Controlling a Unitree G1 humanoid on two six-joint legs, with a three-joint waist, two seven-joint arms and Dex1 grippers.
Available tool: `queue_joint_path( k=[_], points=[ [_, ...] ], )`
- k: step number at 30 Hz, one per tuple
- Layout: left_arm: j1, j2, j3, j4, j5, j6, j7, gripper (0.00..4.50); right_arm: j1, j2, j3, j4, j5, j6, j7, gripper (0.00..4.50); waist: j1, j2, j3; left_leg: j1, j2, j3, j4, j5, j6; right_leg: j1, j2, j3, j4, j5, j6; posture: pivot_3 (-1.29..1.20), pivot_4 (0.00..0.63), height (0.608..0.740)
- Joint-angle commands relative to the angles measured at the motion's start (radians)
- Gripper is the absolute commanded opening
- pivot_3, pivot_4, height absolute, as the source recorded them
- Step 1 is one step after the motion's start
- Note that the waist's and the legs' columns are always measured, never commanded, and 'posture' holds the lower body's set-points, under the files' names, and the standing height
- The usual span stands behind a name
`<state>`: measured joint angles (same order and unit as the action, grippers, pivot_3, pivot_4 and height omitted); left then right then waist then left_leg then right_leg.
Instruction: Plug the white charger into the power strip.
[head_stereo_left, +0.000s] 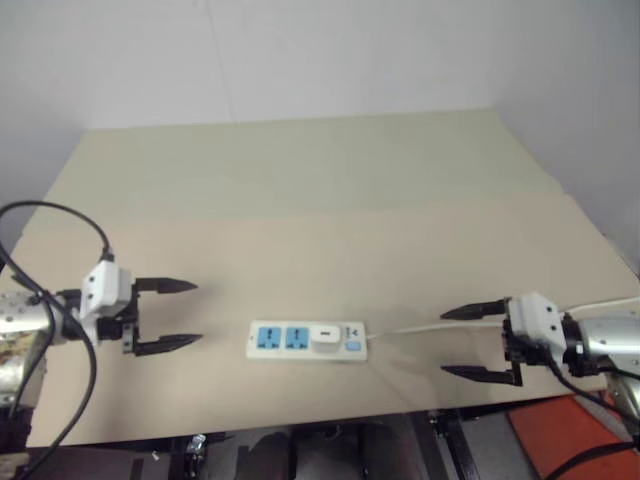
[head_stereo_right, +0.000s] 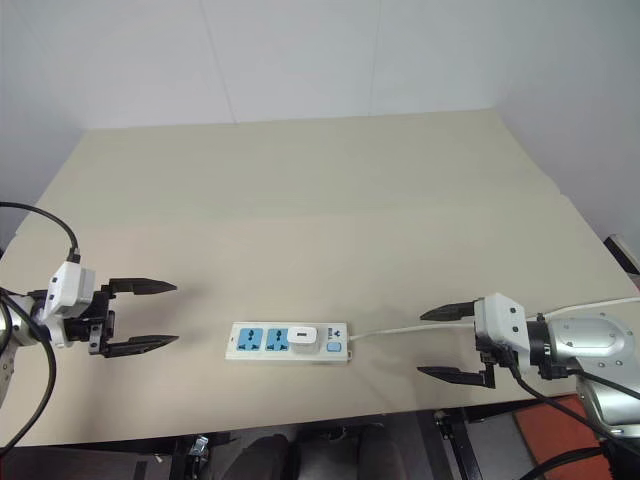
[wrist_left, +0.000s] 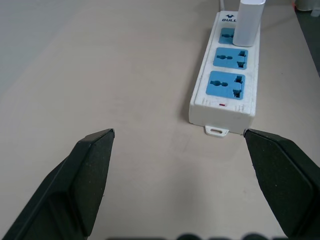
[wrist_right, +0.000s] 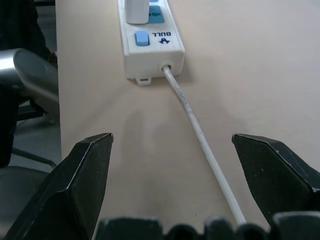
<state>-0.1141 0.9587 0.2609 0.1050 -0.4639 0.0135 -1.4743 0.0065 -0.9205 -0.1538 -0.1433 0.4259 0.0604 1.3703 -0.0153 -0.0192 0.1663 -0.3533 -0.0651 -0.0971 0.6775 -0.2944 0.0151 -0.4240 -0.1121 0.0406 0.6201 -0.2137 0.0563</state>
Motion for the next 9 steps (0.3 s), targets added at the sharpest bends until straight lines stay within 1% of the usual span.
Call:
queue_joint_path(
  k=[1, 3, 5, 9],
  points=[
    [-0.012, 0.048, 0.033, -0.026, -0.017, 0.016, -0.012, 4.5, 0.031, -0.012, -0.013, -0.031, 0.022, 0.014, 0.008, 4.47, 0.0, 0.0, 0.0, 0.0, 0.0, 0.0, 0.0, 0.0, 0.0, 0.0, 0.0, 0.0, 0.0, 0.0, 0.0, 0.0, 0.15, 0.74],
    [-0.036, 0.061, 0.039, -0.022, -0.044, 0.041, -0.021, 4.5, 0.043, 0.008, -0.026, -0.067, 0.014, 0.015, -0.042, 4.47, 0.003, 0.0, 0.0, 0.0, 0.0, 0.0, 0.0, 0.0, 0.0, 0.0, 0.0, 0.0, 0.0, 0.0, 0.0, 0.0, 0.15, 0.74],
    [-0.062, 0.072, 0.026, 0.004, -0.037, 0.035, -0.04, 4.5, 0.062, 0.022, -0.038, -0.114, 0.028, 0.035, -0.08, 4.47, 0.003, 0.0, 0.0, 0.0, 0.0, 0.0, 0.0, 0.0, 0.0, 0.0, 0.0, 0.0, 0.0, 0.0, 0.0, 0.0, 0.15, 0.74],
    [-0.094, 0.089, 0.014, 0.018, -0.039, 0.05, -0.083, 4.5, 0.122, 0.02, -0.067, -0.191, 0.051, 0.051, -0.101, 4.47, 0.002, 0.0, 0.0, 0.0, 0.0, 0.0, 0.0, 0.0, 0.0, 0.0, 0.0, 0.0, 0.001, 0.0, 0.0, 0.0, 0.15, 0.74]
  ],
)
